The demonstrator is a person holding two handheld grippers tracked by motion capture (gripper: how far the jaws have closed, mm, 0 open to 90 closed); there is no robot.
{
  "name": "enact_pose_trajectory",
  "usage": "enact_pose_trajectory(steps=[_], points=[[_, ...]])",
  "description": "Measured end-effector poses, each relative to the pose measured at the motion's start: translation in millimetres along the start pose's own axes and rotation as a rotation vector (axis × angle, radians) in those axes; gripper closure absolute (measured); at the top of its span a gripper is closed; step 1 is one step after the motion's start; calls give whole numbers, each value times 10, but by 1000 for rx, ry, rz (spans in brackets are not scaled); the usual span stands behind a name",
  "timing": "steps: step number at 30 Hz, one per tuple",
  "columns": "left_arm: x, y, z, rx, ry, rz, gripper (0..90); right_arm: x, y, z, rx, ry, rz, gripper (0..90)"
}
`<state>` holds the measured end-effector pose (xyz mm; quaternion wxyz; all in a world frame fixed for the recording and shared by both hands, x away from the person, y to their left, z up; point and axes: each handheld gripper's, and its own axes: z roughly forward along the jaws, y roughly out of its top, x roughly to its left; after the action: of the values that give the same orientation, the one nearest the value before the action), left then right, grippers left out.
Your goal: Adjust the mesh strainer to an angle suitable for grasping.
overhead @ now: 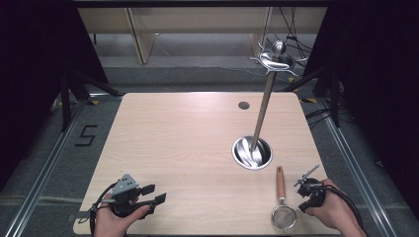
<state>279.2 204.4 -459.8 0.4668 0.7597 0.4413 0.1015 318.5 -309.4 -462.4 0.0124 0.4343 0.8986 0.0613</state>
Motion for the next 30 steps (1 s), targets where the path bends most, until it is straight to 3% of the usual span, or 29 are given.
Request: enact_pose_trajectory(steps=[4,5,6,9,15,16,23,27,28,30], points=[[-4,4,-3,4,4,0,426,104,70,30,17,50,-21,900],[-6,3,6,-5,-5,-6,426,104,70,30,17,50,-21,900],[-2,4,8,-5,-12,-4,425,102,84,48,21,22,-62,900],[-3,5,7,-13,-14,5,426,197,140,68,29,25,-72,900],[-2,8,4,-10,-15,11,427,259,209,95,40,35,-100,900],[-4,8,4,-12,-15,9,427,322,252,89,54,65,-57,900],[-6,7,4,-15,-18,4,428,389,410,131,20,78,-67,900],[-11,6,-3,-18,-14,4,429,411,467,146,19,93,-49,900],[1,8,-10,-15,-19,16,429,388,469,135,-5,105,-18,878],[-9,4,-11,-18,-20,0,430,308,444,60,-5,105,33,840]])
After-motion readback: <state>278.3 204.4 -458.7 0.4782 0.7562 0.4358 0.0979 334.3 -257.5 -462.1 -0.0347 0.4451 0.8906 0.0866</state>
